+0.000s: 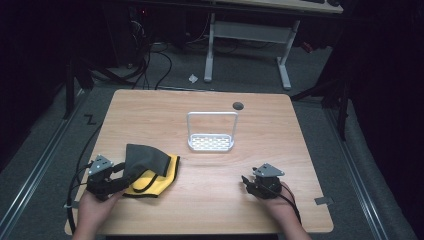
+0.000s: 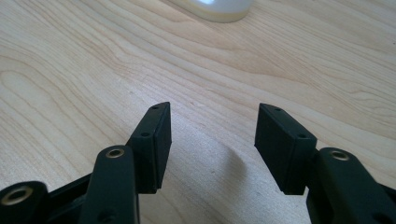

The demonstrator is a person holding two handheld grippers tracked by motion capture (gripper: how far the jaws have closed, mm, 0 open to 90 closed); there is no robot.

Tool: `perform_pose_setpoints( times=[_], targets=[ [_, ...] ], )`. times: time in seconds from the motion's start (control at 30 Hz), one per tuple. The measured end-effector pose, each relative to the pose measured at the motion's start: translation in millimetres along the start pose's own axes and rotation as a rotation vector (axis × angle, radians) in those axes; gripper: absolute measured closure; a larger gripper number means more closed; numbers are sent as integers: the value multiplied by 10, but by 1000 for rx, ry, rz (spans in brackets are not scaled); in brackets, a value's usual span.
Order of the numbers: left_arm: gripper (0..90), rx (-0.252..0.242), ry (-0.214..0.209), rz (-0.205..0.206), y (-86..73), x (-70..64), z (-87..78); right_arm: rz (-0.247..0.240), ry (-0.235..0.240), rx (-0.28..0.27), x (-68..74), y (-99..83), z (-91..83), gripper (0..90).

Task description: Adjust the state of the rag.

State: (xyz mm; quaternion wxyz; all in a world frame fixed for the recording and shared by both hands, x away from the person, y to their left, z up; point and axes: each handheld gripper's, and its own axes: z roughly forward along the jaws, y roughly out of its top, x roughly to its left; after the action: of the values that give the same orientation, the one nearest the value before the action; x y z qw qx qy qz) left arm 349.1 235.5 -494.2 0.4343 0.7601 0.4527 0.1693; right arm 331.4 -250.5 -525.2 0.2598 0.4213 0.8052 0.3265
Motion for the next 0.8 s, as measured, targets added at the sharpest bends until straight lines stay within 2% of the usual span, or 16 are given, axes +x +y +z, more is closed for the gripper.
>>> perform_pose_setpoints(
  times=[0.1,0.17,0.2,0.27,0.3,0.33,0.37,0.4,0.43,0.57,0.67,0.7,0.73,0.77,0.8],
  targets=[
    [419,25,-1,-4,2,-2,83,-2,1,1,4,0,2,466],
    [544,72,2,-15,-20,15,179,-3,3,-1,6,0,2,466],
    [544,100,11,-15,-39,16,228,-3,3,-1,6,0,2,466],
    [687,142,35,-10,-75,22,299,-2,3,-1,7,-1,-1,466],
    [772,148,45,-5,-90,19,321,0,3,-2,6,-1,-4,466],
    [802,151,45,-2,-90,17,323,-1,3,-1,6,-1,-4,466],
    [818,151,45,-2,-90,17,323,-1,3,-2,6,-1,-2,466],
    [822,151,50,22,-101,-5,327,-1,4,-1,6,-1,1,466],
    [823,150,48,27,-107,-14,327,-1,3,0,8,-2,2,466],
    [822,150,31,34,-122,-70,327,-3,6,0,15,0,2,466],
    [818,151,7,48,-137,-223,345,-3,9,1,24,0,-1,466],
    [816,151,7,48,-137,-223,345,-5,9,0,25,0,-1,466],
    [816,153,-6,63,-142,-322,360,-7,10,0,26,0,-1,466],
    [815,153,-6,63,-142,-322,360,-7,10,0,26,0,-1,466],
    [812,154,-12,73,-143,-422,379,-8,12,0,29,1,0,466]
  ],
)
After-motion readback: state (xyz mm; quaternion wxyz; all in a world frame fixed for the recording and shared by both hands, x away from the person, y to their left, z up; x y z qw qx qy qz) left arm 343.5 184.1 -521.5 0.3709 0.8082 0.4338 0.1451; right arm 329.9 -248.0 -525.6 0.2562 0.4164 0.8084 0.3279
